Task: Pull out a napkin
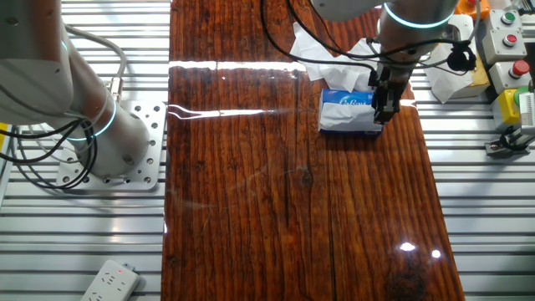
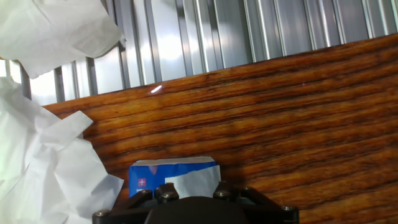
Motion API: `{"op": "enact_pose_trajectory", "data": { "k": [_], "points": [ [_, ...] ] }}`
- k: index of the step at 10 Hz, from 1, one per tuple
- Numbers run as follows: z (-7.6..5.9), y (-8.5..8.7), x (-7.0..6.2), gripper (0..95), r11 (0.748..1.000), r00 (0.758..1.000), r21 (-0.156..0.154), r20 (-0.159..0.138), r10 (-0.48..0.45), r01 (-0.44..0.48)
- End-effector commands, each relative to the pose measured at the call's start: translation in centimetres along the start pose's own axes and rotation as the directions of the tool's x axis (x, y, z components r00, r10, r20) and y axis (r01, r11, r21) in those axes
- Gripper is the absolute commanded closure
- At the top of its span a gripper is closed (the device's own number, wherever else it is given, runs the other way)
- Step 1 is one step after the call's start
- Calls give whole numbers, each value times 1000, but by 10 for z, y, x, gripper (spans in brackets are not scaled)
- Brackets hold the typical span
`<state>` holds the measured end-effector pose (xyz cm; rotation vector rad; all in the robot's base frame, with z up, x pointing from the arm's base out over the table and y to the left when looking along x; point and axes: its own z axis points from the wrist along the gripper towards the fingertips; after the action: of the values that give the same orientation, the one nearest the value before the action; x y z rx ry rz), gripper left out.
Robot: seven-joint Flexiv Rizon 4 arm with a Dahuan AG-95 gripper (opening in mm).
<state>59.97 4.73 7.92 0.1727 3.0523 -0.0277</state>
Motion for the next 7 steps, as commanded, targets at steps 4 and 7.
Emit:
{"op": "enact_pose_trajectory", "data": {
  "k": [4,7],
  "points": [
    [4,1,0,570,1000,1000,-4,-5,3,-3],
    [5,2,1,570,1000,1000,-13,-7,16,-16]
  ]
}}
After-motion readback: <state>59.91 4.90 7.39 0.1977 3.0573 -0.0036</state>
